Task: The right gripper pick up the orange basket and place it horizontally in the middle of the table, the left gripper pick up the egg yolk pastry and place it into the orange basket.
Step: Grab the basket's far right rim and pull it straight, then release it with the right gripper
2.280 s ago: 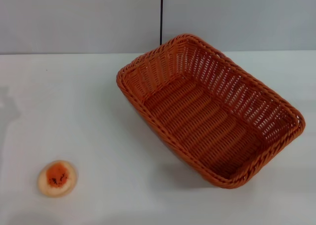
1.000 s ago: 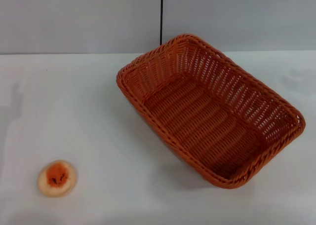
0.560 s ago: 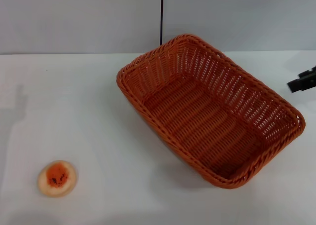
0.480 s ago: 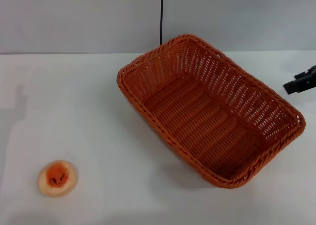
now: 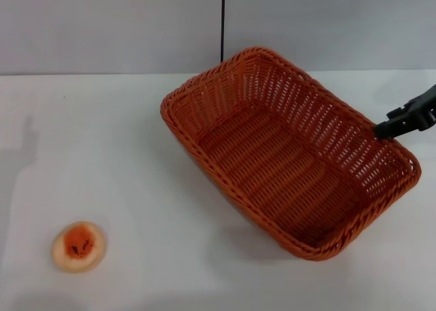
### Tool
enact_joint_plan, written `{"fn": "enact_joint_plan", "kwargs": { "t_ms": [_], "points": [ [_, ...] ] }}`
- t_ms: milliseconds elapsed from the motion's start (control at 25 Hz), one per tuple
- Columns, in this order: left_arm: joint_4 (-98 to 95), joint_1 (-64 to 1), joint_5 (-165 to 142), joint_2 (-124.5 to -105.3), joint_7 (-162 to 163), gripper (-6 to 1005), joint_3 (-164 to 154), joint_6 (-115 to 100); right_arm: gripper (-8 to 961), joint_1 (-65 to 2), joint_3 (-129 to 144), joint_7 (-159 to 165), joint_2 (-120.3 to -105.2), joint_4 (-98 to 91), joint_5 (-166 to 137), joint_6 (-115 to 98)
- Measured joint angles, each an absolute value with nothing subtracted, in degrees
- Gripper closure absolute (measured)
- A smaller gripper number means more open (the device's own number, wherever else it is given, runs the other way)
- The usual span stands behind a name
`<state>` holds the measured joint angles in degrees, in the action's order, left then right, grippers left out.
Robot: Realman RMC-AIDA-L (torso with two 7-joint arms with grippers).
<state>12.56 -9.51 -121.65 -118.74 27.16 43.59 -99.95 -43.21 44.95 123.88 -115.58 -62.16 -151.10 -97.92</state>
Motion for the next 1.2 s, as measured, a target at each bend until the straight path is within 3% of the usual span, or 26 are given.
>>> {"fn": "enact_joint_plan", "kwargs": {
  "t_ms": [560, 760, 960, 1200],
  "points": [
    [12.57, -9.99, -121.25, -118.83, 27.16, 364, 43.59, -98.88, 552, -45.36, 47.02, 122.41, -115.89, -53.61, -151.12, -93.07],
    [12.57, -10.02, -121.19, -118.83, 27.16, 365, 43.59, -98.87, 748, -45.78, 47.0, 121.85, -115.89, -52.44, -151.15, -92.94],
    [12.57, -10.02, -121.19, -118.83, 27.16, 365, 43.59, -98.87, 755, -45.61, 46.79, 121.74, -115.85, -52.48, -150.64, -93.56],
    [12.57, -9.91, -121.19, -118.83, 27.16, 366, 43.6, -98.87, 765, -44.0, 46.22, 121.05, -113.83, -52.97, -141.8, -96.59]
  ]
}}
